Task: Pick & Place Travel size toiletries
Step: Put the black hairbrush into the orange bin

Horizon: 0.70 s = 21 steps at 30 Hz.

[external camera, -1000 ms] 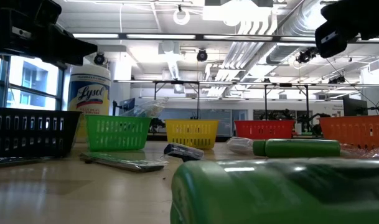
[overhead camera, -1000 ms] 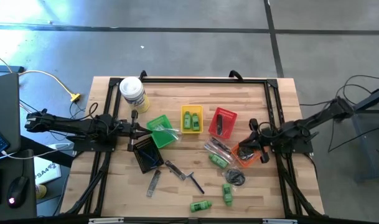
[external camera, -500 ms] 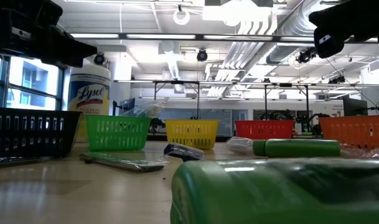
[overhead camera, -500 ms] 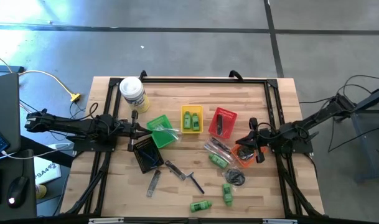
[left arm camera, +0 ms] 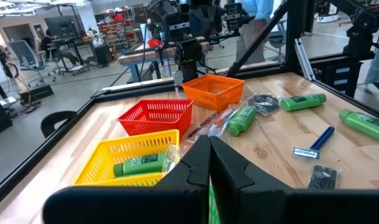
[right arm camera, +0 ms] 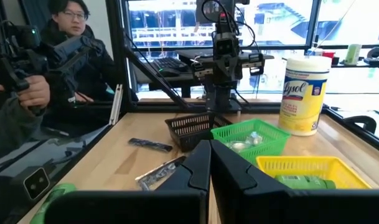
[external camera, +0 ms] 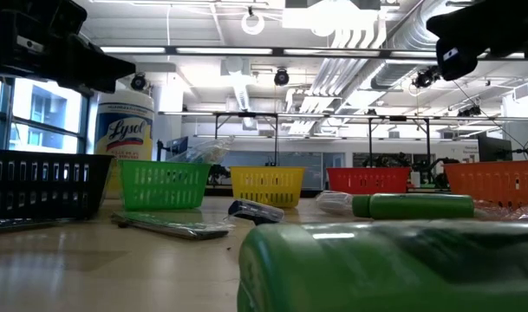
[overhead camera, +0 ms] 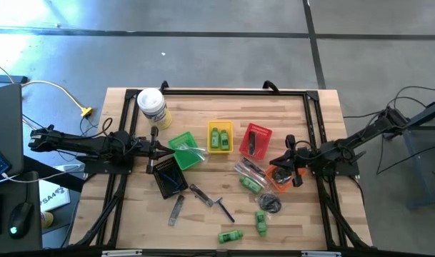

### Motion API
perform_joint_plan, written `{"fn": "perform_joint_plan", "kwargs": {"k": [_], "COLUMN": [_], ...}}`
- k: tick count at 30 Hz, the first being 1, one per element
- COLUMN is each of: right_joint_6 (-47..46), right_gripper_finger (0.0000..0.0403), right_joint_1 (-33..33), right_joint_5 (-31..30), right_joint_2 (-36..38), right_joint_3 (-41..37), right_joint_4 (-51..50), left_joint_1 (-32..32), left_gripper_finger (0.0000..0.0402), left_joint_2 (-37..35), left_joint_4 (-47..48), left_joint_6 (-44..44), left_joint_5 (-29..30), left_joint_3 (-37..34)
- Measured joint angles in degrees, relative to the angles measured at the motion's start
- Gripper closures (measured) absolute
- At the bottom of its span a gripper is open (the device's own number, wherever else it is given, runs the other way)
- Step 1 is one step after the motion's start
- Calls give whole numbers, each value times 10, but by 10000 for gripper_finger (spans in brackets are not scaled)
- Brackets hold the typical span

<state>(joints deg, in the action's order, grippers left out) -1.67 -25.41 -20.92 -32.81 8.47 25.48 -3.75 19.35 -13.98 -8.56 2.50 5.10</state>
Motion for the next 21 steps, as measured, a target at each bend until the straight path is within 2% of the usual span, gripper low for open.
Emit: {"fn": "perform_joint_plan", "kwargs": {"k": [21], "right_joint_6": [0], "right_gripper_finger": [400], "right_joint_1": [0], "right_joint_5": [-2], "right_joint_2": [-16], "right_joint_3": [0], "right_joint_4": [10], "left_joint_1": [0], "left_gripper_finger": [401], "left_joint_2": [0], "left_joint_4": [0], "left_joint_6": [0], "left_joint_5": [0], "left_joint_3": [0]}}
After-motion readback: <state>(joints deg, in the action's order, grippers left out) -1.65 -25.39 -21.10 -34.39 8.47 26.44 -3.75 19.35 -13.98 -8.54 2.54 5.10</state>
